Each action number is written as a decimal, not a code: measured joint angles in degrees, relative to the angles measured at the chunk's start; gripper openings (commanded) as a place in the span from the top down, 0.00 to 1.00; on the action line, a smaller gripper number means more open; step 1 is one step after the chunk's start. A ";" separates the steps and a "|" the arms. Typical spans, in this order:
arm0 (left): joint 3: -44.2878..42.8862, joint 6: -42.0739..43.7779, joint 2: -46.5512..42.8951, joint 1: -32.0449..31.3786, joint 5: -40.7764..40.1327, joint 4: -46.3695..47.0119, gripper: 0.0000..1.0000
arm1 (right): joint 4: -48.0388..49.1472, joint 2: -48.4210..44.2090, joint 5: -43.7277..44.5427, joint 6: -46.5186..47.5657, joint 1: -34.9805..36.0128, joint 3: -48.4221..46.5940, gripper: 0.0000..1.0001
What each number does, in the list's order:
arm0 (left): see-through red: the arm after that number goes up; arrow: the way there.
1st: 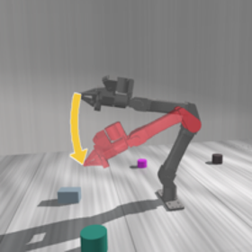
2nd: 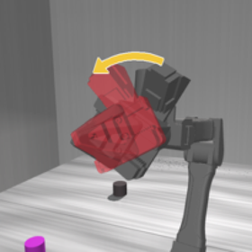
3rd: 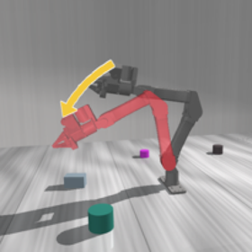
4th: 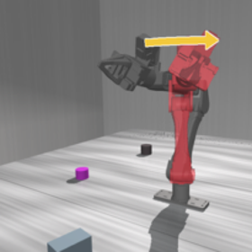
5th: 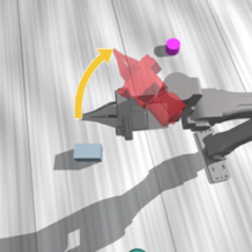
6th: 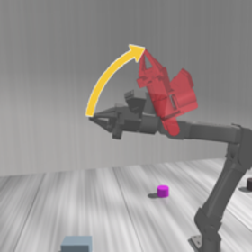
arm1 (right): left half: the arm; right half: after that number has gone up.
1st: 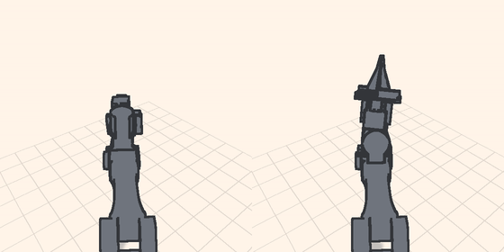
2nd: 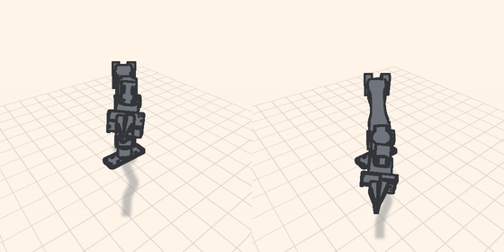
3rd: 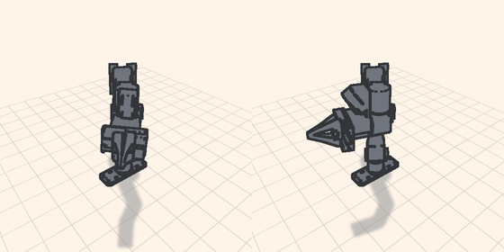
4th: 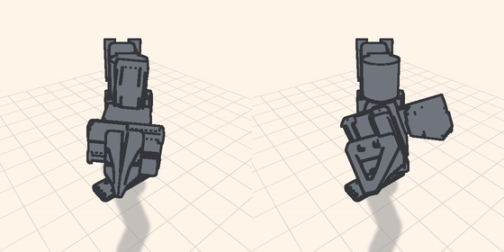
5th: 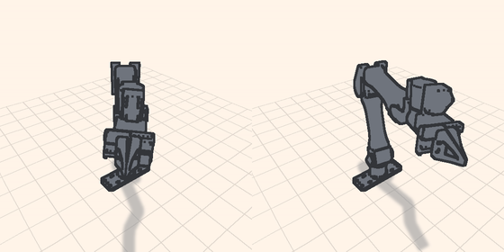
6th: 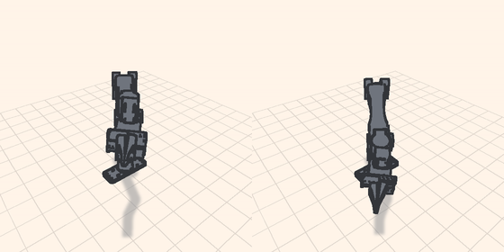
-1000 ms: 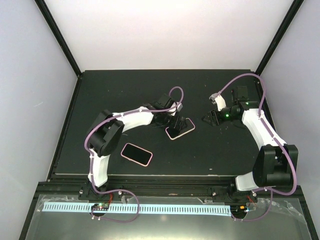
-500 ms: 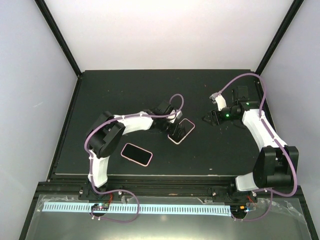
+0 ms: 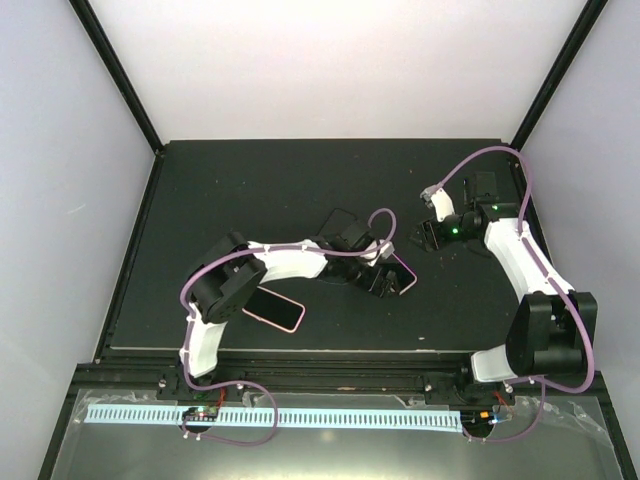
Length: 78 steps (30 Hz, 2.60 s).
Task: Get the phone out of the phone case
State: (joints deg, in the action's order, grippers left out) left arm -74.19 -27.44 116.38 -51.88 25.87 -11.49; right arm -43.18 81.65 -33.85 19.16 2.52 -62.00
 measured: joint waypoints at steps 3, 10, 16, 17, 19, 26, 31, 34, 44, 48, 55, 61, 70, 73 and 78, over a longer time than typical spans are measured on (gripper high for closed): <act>2.40 0.39 -2.14 0.92 -1.38 -0.11 0.01 | -0.20 0.26 2.29 1.05 0.20 0.02 0.24; 14.49 2.69 -20.70 2.75 -9.14 -3.85 0.01 | -3.04 3.96 13.84 6.05 10.34 0.02 0.00; 20.31 1.29 -30.91 3.08 -17.73 -4.92 0.01 | -4.42 10.84 21.66 3.56 18.21 -0.22 0.00; 21.38 0.59 -31.80 3.21 -19.04 -5.18 0.01 | -4.39 11.91 23.17 2.62 18.95 -0.22 0.00; 23.17 -0.72 -33.09 3.74 -21.49 -5.75 0.01 | -4.39 12.98 26.01 0.94 20.11 -0.22 0.00; 23.87 -2.51 -33.22 4.61 -24.90 -6.08 0.01 | -3.85 13.88 30.99 -2.29 23.80 -0.11 0.00; 23.65 -2.86 -31.58 4.61 -25.03 -6.21 0.01 | -3.45 17.73 31.26 -3.02 23.91 -0.11 0.00; 23.65 -2.89 -31.52 4.63 -25.24 -6.19 0.01 | -3.15 19.61 31.28 -3.80 23.91 -0.11 0.00; 23.65 -3.96 -31.52 4.63 -25.68 -6.05 0.01 | -1.55 20.92 33.24 -5.88 24.37 -0.11 0.09; 23.65 -4.39 -31.52 4.63 -25.79 -6.08 0.01 | -0.70 20.96 33.79 -6.23 24.72 0.00 0.27; 23.67 -4.98 -32.02 4.63 -26.10 -6.03 0.01 | -0.35 20.61 34.77 -5.84 24.83 0.13 0.37; 24.24 -7.52 -33.22 4.66 -24.22 -4.81 0.02 | -0.33 12.33 33.38 -3.54 24.79 4.20 0.39; 29.92 -16.35 -44.33 4.61 -18.91 0.90 0.05 | 4.44 -13.92 23.61 -2.78 24.81 10.75 0.40; 30.21 -18.75 -50.01 4.37 -20.15 2.78 0.11 | 6.54 -15.43 22.12 -3.72 24.81 13.86 0.40; 30.18 -20.20 -55.30 3.34 -23.04 8.55 0.14 | 7.30 -17.86 18.60 -5.53 24.81 14.36 0.40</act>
State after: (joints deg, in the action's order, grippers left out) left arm -44.01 -47.64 61.08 -48.53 2.83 -2.94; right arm -35.88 63.79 -15.25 13.63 27.33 -47.64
